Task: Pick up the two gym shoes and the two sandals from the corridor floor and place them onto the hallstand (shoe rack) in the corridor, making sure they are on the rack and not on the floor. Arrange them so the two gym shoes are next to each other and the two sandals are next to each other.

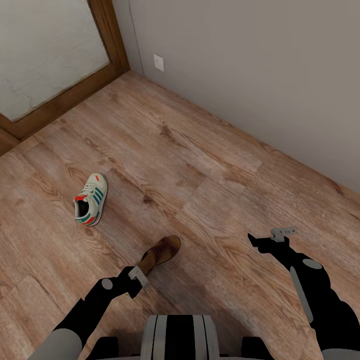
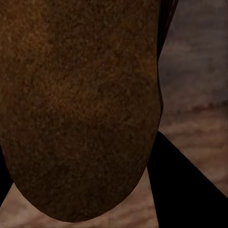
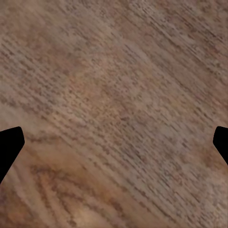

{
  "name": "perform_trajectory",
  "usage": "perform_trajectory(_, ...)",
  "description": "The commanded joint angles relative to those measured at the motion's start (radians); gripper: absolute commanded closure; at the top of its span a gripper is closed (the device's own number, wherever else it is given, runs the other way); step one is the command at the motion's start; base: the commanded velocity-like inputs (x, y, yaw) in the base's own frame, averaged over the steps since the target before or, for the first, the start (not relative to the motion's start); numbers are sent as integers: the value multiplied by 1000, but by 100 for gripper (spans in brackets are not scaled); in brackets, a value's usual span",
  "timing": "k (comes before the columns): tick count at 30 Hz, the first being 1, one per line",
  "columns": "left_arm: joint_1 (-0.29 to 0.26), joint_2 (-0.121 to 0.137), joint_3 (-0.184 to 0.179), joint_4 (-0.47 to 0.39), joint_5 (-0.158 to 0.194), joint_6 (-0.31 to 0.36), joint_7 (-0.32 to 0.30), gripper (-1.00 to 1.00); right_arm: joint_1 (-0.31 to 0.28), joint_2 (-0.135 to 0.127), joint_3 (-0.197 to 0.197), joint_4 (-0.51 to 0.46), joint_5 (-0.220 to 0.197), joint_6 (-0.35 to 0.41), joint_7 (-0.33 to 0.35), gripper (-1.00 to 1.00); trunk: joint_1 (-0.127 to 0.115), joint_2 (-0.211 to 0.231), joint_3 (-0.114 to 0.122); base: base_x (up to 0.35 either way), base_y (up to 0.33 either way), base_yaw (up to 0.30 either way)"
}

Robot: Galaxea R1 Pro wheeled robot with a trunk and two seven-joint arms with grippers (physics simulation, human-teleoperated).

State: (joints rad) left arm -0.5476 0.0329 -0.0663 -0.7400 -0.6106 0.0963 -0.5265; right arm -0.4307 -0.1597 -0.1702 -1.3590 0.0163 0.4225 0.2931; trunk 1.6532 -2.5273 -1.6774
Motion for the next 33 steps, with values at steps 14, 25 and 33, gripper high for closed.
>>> perform_trajectory(14, 0, 1, -3, -2, -4, 6, -1, 100, 0, 0, -2, -1, 2, 5, 6, -100, -2, 1, 15, 0, 0, 0)
perform_trajectory(25, 0, 0, -3, -2, -3, 5, -1, 100, 0, 0, -2, -1, 1, 5, 6, -100, -7, 3, 57, 0, 0, 0)
perform_trajectory(33, 0, -1, -2, -3, -3, 6, -1, 100, 0, 0, -2, -1, 1, 5, 6, -100, -10, 5, 88, 0, 0, 0)
